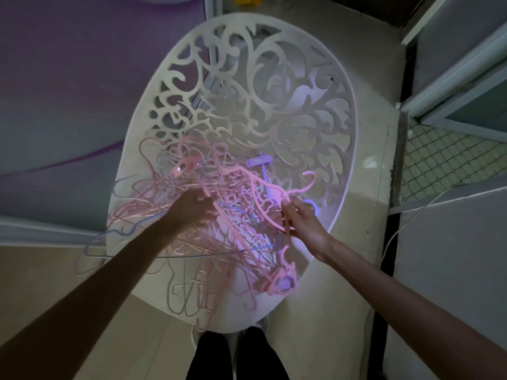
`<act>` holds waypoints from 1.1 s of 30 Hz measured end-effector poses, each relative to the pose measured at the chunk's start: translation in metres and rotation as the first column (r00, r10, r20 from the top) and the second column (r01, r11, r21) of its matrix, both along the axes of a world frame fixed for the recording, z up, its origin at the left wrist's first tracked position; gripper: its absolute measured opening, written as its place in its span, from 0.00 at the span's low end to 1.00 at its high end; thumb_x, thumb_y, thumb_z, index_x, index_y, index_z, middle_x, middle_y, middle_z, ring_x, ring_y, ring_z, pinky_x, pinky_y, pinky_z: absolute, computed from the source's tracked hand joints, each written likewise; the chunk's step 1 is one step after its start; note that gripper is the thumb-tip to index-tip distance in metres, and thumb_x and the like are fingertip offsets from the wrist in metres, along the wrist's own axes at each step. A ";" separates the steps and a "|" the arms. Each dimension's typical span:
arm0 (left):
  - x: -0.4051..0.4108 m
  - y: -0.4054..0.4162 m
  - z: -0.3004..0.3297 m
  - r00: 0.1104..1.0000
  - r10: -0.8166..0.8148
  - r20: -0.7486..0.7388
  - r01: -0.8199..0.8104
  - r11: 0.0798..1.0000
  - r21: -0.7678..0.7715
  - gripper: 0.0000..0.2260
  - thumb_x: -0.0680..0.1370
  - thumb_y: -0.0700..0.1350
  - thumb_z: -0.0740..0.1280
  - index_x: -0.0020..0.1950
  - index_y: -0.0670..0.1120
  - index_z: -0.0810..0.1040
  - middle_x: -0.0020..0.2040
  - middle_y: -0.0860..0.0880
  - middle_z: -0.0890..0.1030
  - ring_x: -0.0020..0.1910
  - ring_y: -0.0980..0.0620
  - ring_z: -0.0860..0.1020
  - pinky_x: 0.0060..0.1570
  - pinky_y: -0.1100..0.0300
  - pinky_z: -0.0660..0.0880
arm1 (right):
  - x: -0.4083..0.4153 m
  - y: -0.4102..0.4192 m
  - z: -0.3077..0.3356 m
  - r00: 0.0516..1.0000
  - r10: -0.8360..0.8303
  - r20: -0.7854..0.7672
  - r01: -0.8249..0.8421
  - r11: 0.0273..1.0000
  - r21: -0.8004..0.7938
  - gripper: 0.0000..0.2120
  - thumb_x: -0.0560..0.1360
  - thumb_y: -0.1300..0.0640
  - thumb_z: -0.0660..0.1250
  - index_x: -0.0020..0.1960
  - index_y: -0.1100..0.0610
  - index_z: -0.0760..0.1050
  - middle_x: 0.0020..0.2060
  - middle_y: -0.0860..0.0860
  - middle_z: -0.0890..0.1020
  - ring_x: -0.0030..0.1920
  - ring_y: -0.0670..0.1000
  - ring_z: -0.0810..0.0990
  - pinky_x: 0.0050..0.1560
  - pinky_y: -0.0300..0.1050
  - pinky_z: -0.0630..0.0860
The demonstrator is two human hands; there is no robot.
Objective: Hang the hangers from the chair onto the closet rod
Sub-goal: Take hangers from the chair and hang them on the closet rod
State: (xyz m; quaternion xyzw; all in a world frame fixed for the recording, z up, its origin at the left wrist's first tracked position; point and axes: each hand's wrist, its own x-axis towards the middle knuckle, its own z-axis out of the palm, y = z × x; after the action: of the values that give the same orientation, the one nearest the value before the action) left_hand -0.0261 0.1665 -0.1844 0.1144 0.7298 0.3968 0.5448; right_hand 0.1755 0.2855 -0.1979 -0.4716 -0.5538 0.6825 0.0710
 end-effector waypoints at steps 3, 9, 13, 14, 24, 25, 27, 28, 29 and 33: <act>-0.013 -0.034 0.034 0.962 -0.268 -0.055 0.252 0.946 -0.204 0.10 0.80 0.46 0.60 0.41 0.46 0.76 0.37 0.49 0.81 0.24 0.60 0.79 0.27 0.67 0.73 | 0.001 0.002 0.016 0.979 0.205 0.002 -0.202 0.964 0.172 0.10 0.81 0.57 0.55 0.46 0.60 0.72 0.37 0.55 0.74 0.38 0.47 0.73 0.41 0.38 0.72; -0.029 -0.055 0.105 0.700 -0.399 -0.592 0.355 0.914 -0.195 0.08 0.75 0.55 0.66 0.51 0.54 0.78 0.50 0.56 0.81 0.44 0.61 0.81 0.43 0.65 0.72 | -0.026 0.008 0.049 0.831 0.551 0.069 -0.548 0.792 0.269 0.13 0.81 0.57 0.57 0.45 0.67 0.69 0.35 0.56 0.70 0.37 0.50 0.69 0.42 0.45 0.69; -0.018 -0.046 0.084 0.595 -0.696 -0.402 0.613 0.716 -0.333 0.28 0.74 0.59 0.65 0.71 0.50 0.66 0.69 0.52 0.72 0.65 0.52 0.72 0.65 0.57 0.67 | -0.062 -0.001 0.062 0.725 0.682 0.090 -0.670 0.671 0.317 0.10 0.80 0.59 0.58 0.45 0.64 0.73 0.34 0.55 0.73 0.36 0.48 0.70 0.42 0.42 0.69; -0.015 -0.047 0.077 0.619 -0.694 -0.368 0.628 0.718 -0.299 0.24 0.76 0.57 0.64 0.69 0.49 0.68 0.67 0.51 0.74 0.61 0.51 0.76 0.62 0.57 0.69 | -0.071 -0.005 0.064 0.710 0.699 0.088 -0.682 0.651 0.334 0.09 0.80 0.59 0.58 0.44 0.60 0.74 0.33 0.54 0.73 0.34 0.46 0.71 0.40 0.40 0.69; -0.033 -0.090 0.043 0.872 -0.061 -0.485 0.094 0.995 0.045 0.04 0.78 0.51 0.64 0.51 0.55 0.77 0.37 0.63 0.84 0.28 0.58 0.81 0.34 0.61 0.79 | -0.038 0.058 0.032 0.928 -0.056 0.368 -0.120 0.890 0.439 0.13 0.78 0.62 0.56 0.42 0.61 0.79 0.29 0.52 0.77 0.23 0.41 0.75 0.31 0.39 0.71; -0.037 -0.092 0.038 0.850 -0.073 -0.521 0.091 0.996 0.010 0.05 0.78 0.53 0.63 0.50 0.56 0.77 0.42 0.59 0.85 0.30 0.55 0.82 0.40 0.58 0.80 | -0.026 0.059 0.021 0.848 0.041 0.529 -0.256 0.905 0.340 0.14 0.78 0.61 0.57 0.43 0.63 0.79 0.29 0.53 0.77 0.25 0.46 0.76 0.31 0.40 0.72; -0.043 -0.097 0.030 0.845 -0.056 -0.532 0.057 0.998 -0.014 0.13 0.75 0.62 0.62 0.53 0.57 0.78 0.49 0.52 0.84 0.36 0.50 0.84 0.50 0.50 0.79 | -0.009 0.041 -0.004 0.651 0.316 0.690 -0.479 0.876 0.051 0.14 0.79 0.57 0.58 0.42 0.64 0.78 0.29 0.54 0.77 0.26 0.50 0.76 0.27 0.39 0.73; -0.041 -0.098 0.025 0.857 -0.012 -0.515 0.029 0.999 0.026 0.14 0.74 0.64 0.61 0.52 0.59 0.78 0.48 0.51 0.84 0.37 0.49 0.84 0.48 0.49 0.79 | -0.005 0.027 -0.017 0.572 0.410 0.711 -0.548 0.836 -0.041 0.14 0.79 0.54 0.59 0.43 0.63 0.77 0.30 0.54 0.77 0.27 0.52 0.77 0.25 0.38 0.74; -0.040 -0.099 0.021 0.866 0.035 -0.499 -0.001 0.998 0.068 0.11 0.74 0.64 0.61 0.49 0.62 0.78 0.46 0.51 0.84 0.37 0.49 0.84 0.43 0.53 0.78 | -0.003 0.013 -0.029 0.517 0.453 0.726 -0.598 0.798 -0.072 0.15 0.78 0.51 0.60 0.45 0.62 0.77 0.32 0.56 0.78 0.30 0.55 0.80 0.26 0.39 0.75; -0.028 -0.091 0.012 0.859 0.150 -0.489 -0.091 0.986 0.143 0.07 0.80 0.49 0.60 0.45 0.57 0.76 0.42 0.54 0.82 0.26 0.59 0.81 0.21 0.72 0.66 | 0.002 -0.023 -0.063 0.492 0.219 0.842 -0.608 0.779 0.153 0.16 0.75 0.46 0.63 0.50 0.58 0.79 0.48 0.57 0.81 0.52 0.59 0.80 0.49 0.45 0.75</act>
State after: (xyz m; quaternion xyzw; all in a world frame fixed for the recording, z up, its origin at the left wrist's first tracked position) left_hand -0.0538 0.0759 -0.1723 0.1983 0.8271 0.4285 0.3048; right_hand 0.1771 0.2628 -0.2606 -0.5403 -0.7616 0.2577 -0.2481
